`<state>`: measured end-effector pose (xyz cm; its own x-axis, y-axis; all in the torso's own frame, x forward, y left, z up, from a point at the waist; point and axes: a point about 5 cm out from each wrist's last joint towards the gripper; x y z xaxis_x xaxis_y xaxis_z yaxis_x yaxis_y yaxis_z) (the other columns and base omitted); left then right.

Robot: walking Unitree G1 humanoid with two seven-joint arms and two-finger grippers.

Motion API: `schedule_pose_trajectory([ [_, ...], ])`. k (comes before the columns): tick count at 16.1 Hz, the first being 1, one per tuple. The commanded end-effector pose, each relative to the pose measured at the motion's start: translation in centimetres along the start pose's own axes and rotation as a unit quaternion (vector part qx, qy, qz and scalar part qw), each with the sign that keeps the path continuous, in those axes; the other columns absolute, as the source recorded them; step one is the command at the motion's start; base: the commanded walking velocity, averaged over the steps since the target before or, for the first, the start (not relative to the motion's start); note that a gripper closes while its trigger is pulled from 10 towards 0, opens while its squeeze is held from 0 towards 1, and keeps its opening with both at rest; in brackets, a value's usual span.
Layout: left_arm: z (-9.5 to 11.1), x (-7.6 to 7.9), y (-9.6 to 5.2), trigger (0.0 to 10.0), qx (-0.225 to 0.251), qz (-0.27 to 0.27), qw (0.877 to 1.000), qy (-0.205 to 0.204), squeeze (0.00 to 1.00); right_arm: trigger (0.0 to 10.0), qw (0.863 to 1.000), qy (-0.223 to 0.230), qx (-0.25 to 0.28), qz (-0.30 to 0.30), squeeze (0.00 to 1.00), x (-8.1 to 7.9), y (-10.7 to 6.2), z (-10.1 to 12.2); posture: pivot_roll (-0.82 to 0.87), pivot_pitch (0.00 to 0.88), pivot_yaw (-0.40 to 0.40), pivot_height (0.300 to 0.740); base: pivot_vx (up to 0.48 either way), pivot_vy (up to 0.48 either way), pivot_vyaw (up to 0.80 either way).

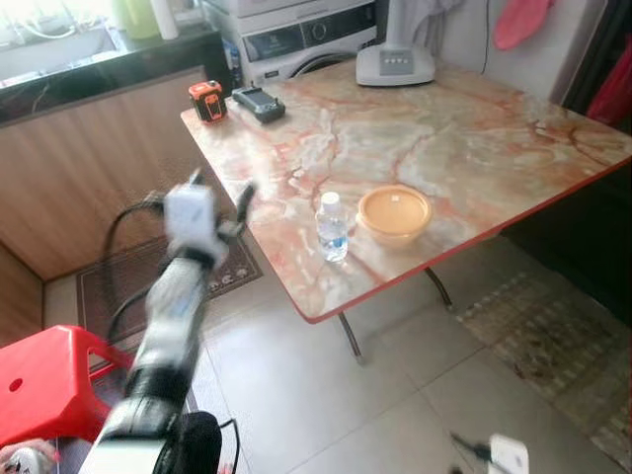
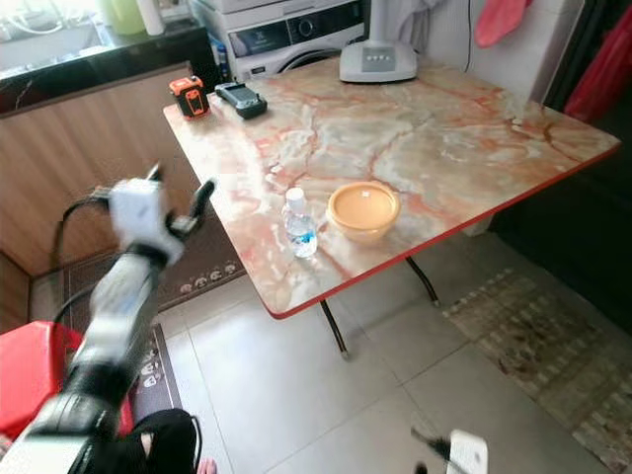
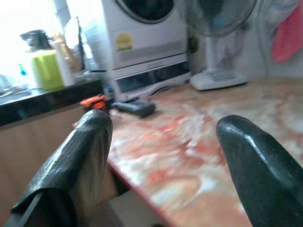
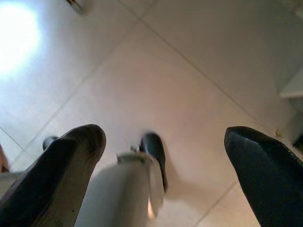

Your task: Restocking fridge

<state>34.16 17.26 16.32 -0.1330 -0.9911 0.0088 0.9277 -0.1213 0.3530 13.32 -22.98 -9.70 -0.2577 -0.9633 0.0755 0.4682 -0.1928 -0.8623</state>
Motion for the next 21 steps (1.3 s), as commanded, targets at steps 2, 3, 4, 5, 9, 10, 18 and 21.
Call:
schedule_pose_trajectory([
  [2, 0.3, 0.0, -1.3, 10.0, 0.002, -0.001, 1.0, 0.011, 0.0, 10.0, 1.0, 0.018, -0.017, -0.01, 0.0, -0.2, -0.4, -2.0, -0.14, 0.0, 0.119, 0.74, 0.0, 0.0, 0.0],
  [3, 0.4, 0.6, -1.9, 10.0, 0.001, -0.003, 1.0, 0.009, 0.0, 10.0, 0.999, 0.028, -0.019, -0.018, 0.0, 0.0, -0.5, -2.6, -0.13, 0.0, 0.119, 0.74, 0.0, 0.0, 0.0],
  [4, 0.2, 1.6, -2.8, 10.0, 0.0, -0.013, 1.0, 0.008, 0.0, 10.0, 0.998, 0.042, -0.023, -0.028, 0.0, 0.1, -0.8, -3.4, -0.13, 0.0, 0.119, 0.74, 0.0, 0.0, 0.0],
  [5, -0.3, 2.5, -3.8, 10.0, -0.008, -0.028, 0.999, 0.016, 0.0, 10.0, 0.998, 0.044, -0.022, -0.046, 0.0, 0.4, -1.0, -4.0, -0.15, 0.0, 0.125, 0.74, 0.0, 0.0, 0.0],
  [9, 0.0, 4.4, -6.8, 10.0, -0.024, -0.019, 0.999, -0.013, 0.0, 10.0, 0.996, 0.065, -0.018, -0.053, 0.0, 0.9, -1.4, -5.0, -0.12, 0.0, 0.111, 0.74, 0.0, 0.0, 0.0],
  [10, 0.5, 4.7, -6.4, 10.0, -0.013, -0.014, 1.0, -0.017, 0.0, 10.0, 0.997, 0.055, -0.018, -0.047, 0.0, 0.9, -1.4, -5.0, -0.11, 0.0, 0.096, 0.74, 0.0, 0.0, 0.0],
  [18, 1.9, 4.8, -4.5, 10.0, -0.016, -0.03, 0.998, -0.043, 0.0, 10.0, 0.997, 0.062, -0.016, -0.052, 0.0, 0.8, -1.4, -5.0, -0.08, 0.0, 0.098, 0.74, 0.0, 0.0, 0.0],
  [21, 2.9, 4.7, -3.3, 10.0, -0.001, -0.033, 0.998, -0.048, 0.0, 10.0, 0.997, 0.064, -0.01, -0.044, 0.0, 0.6, -1.4, -5.0, -0.08, 0.0, 0.094, 0.74, 0.0, 0.0, 0.0],
])
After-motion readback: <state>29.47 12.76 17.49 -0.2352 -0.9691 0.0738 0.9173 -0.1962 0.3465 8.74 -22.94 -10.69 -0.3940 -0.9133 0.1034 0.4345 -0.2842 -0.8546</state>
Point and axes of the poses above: a point about 5 cm out from each wrist's last joint towards the gripper, its own y axis pointing out of the wrist towards the gripper, its own z axis along the axis of the wrist's last joint, x = y × z, and after that the axes turned 8 degrees about -y, right-handed
